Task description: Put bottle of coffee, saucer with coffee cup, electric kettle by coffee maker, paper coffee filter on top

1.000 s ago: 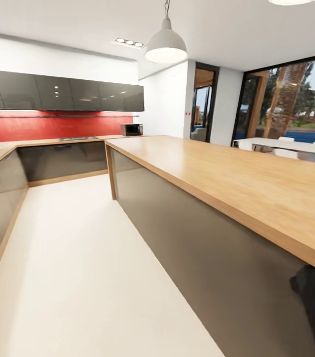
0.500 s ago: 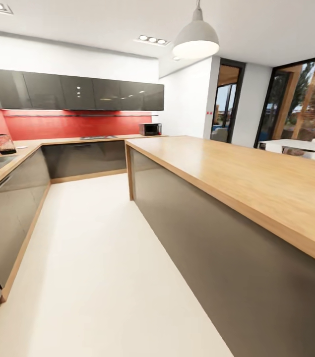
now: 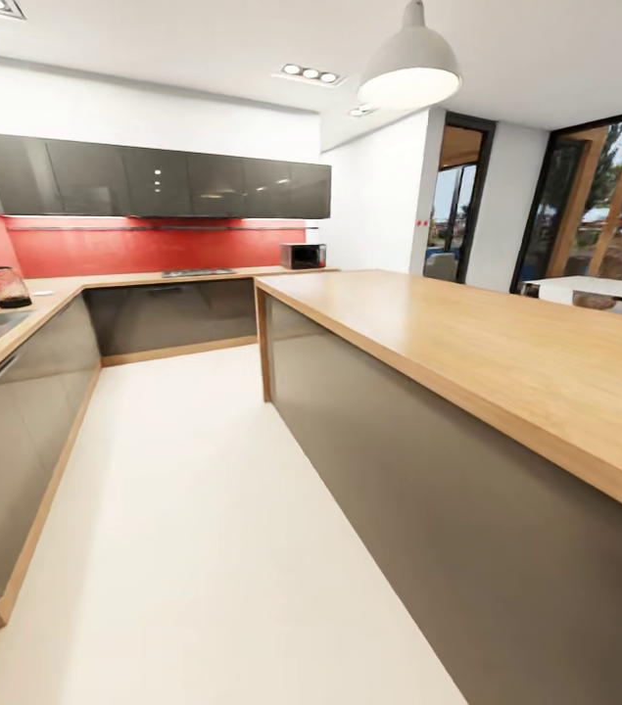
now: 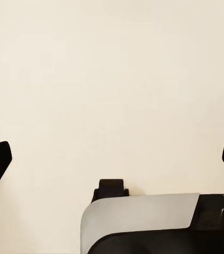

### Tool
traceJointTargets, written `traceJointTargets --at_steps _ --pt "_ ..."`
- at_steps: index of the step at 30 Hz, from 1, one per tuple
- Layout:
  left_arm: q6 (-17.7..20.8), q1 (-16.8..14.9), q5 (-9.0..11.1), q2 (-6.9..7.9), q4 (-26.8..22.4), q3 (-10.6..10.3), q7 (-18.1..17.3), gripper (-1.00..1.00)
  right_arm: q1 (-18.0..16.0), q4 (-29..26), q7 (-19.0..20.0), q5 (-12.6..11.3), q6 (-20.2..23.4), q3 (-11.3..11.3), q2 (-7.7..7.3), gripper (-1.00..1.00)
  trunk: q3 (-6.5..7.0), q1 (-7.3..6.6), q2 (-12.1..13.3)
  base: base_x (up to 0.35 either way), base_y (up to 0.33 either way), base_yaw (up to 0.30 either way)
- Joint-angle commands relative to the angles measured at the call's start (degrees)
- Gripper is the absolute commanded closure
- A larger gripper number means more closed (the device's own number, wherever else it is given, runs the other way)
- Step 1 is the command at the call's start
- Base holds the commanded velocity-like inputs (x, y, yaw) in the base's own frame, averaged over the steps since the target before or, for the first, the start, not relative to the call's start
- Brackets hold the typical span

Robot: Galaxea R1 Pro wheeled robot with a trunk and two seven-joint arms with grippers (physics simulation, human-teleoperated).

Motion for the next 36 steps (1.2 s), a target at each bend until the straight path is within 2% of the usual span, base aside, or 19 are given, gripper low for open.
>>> traceJointTargets --at_steps 1,6,16,23,36 --pt "-0.08 0.02 0.01 0.01 -0.16 0.0 0.0 -1.0 -0.03 0.03 -0.04 -0.06 -0.21 -0.02 0.03 -1.0 -0.05 0.03 -0.02 0.281 0.221 0.088" --pt "-0.12 0.02 0.03 0.02 -0.46 -0.01 -0.09 -1.0 -0.03 -0.02 -0.21 -0.12 -0.3 -0.08 0.57 -1.0 -0.05 0.03 -0.02 0.241 0.19 0.193" --pt "-0.14 0.02 0.04 -0.23 -0.55 -0.16 -0.05 -1.0 -0.03 0.21 -0.3 0.35 -0.24 -0.14 0.96 -1.0 -0.05 0.03 -0.02 0.069 0.025 0.227" --pt "-0.14 0.02 0.05 -0.24 -0.44 -0.1 -0.02 -1.0 -0.03 0.29 -0.27 0.55 -0.23 -0.05 0.96 -1.0 -0.05 0.03 -0.02 0.315 0.0 0.034" --pt "-0.14 0.02 0.09 -0.24 -0.34 -0.08 -0.02 -1.0 -0.03 0.29 -0.32 0.58 -0.31 -0.03 0.96 -1.0 -0.05 0.03 -0.02 0.327 0.0 0.215"
